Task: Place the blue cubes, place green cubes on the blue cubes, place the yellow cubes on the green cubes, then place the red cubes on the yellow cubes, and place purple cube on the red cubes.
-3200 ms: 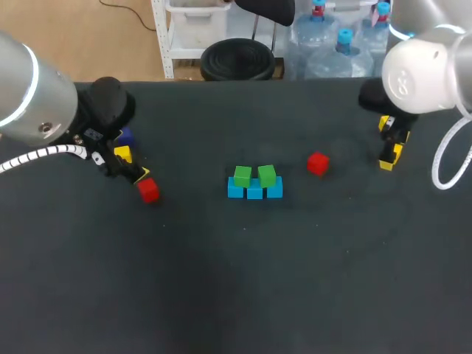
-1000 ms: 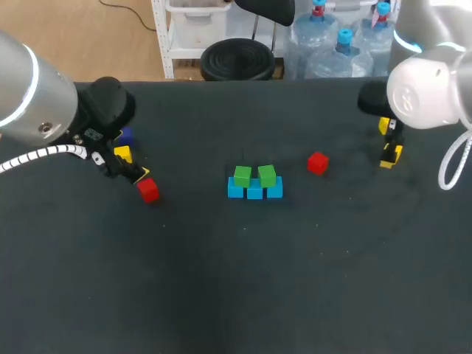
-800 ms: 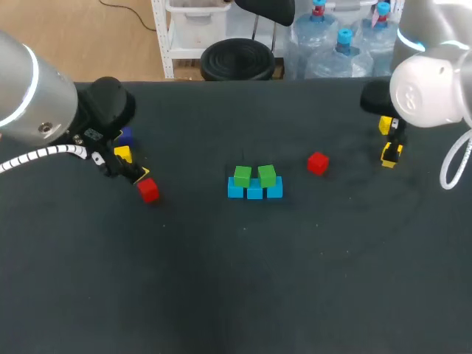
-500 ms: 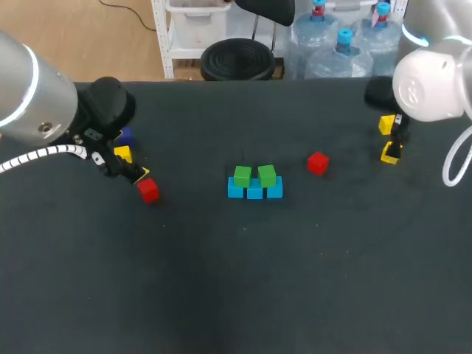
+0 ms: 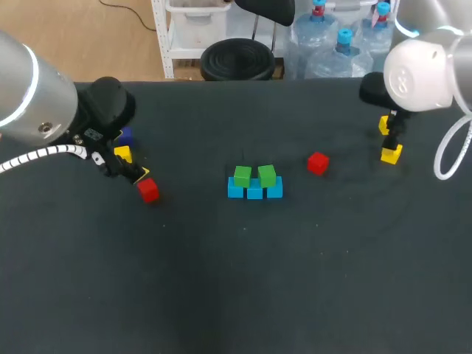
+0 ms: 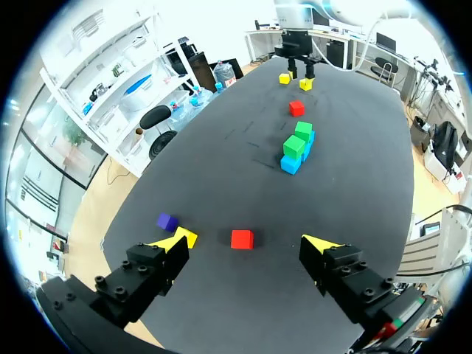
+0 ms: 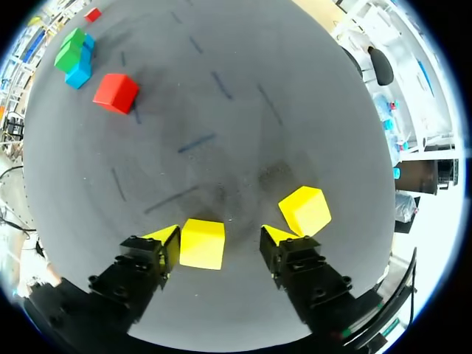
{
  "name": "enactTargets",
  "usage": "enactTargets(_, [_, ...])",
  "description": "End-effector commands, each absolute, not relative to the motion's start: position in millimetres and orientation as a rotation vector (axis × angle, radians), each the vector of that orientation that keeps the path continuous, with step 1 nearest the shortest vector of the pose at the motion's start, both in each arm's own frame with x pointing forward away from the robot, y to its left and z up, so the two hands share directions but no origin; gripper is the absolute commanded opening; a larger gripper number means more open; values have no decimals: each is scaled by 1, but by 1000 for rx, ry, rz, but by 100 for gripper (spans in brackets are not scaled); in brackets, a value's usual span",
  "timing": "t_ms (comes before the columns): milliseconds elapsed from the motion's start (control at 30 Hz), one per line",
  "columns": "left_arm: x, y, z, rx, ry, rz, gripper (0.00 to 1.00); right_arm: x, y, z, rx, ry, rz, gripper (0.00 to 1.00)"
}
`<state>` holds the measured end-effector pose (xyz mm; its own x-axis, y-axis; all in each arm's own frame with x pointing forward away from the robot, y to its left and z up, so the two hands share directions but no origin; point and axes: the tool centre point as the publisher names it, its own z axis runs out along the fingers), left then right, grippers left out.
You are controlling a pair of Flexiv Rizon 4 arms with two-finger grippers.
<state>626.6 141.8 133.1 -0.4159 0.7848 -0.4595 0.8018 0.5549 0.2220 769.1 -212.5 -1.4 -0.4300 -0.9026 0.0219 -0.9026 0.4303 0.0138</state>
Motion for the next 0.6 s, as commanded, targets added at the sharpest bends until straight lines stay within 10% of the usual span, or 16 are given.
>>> enactTargets(33, [627, 143, 133, 1277, 2271, -49, 100, 772, -213, -2, 1659, -2629, -8, 64])
enactTargets(200, [627, 143, 133, 1277, 2271, -49, 100, 772, -213, -2, 1660, -2627, -4, 61])
enactTargets(600, [627, 143, 133, 1277, 2271, -49, 100, 773, -211, -7, 1623, -2620, -30, 19])
